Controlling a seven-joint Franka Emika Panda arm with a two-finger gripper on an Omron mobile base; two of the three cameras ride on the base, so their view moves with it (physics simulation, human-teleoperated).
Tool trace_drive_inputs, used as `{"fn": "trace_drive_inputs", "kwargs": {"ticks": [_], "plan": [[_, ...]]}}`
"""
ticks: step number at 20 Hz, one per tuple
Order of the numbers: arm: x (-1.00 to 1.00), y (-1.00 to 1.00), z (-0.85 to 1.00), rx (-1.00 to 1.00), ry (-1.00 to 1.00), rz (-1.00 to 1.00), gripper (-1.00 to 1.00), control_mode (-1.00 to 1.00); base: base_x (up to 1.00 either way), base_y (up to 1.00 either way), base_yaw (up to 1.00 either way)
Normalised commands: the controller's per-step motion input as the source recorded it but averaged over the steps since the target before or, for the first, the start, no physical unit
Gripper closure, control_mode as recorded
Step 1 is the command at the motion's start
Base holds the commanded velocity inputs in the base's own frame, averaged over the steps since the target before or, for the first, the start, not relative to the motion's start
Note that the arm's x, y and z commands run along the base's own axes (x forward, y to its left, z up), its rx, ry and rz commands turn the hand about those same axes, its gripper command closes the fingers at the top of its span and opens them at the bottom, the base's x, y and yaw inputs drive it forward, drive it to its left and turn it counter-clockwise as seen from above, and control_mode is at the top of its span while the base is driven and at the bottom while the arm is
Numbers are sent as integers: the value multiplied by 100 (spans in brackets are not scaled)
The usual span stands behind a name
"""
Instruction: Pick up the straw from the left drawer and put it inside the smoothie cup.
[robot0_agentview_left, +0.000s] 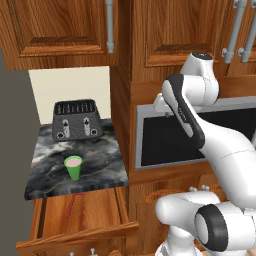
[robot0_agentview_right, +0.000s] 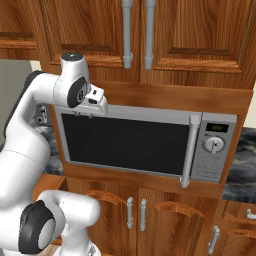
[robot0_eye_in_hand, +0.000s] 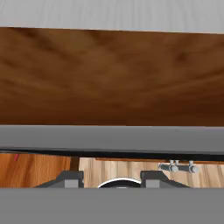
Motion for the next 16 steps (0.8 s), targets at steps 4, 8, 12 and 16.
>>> {"fn": "trace_drive_inputs", "kwargs": {"ticks": [4,8,12,16], "plan": [[-14,0,0,0,0,0,-100,-100,0,0,0],[-29,2,0,0,-1,1,-100,-100,0,0,0],[-31,3,0,0,-1,1,-100,-100,0,0,0],[-22,6,0,0,0,3,-100,-100,0,0,0]]}}
